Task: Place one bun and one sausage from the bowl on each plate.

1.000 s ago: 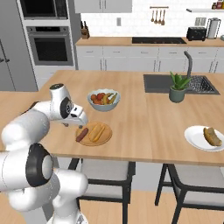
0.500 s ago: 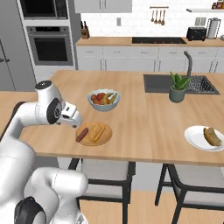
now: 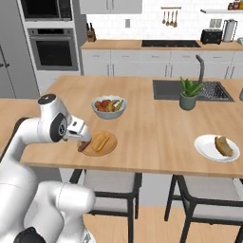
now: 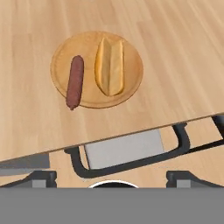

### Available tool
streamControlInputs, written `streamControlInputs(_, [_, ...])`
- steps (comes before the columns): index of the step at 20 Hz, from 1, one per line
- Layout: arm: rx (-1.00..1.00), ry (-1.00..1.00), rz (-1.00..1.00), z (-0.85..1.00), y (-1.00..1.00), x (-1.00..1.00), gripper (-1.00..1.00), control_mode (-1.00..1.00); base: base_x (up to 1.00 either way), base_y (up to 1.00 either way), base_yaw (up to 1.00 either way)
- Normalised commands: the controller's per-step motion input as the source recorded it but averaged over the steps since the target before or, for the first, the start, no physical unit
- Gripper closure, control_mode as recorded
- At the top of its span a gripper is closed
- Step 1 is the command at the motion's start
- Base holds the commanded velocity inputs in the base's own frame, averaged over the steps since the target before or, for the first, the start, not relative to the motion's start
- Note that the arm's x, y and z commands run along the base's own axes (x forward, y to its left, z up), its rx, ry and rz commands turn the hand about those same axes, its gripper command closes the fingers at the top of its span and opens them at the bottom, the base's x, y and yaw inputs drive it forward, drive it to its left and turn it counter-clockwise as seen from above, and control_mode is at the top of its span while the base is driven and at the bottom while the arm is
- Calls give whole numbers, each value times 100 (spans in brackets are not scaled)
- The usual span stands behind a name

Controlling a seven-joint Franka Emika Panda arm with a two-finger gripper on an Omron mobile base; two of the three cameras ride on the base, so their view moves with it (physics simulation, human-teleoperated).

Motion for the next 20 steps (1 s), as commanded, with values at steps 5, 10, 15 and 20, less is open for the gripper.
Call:
streamControlInputs(5, [0, 0, 0, 0, 0, 0, -100, 100, -28, -100, -3])
streamControlInputs(10, [0, 0, 0, 0, 0, 0, -100, 100, -13, -100, -5])
streamControlInputs(15, [0, 0, 0, 0, 0, 0, -100, 100, 0, -100, -5])
streamControlInputs(20, [0, 0, 0, 0, 0, 0, -100, 100, 0, -100, -5])
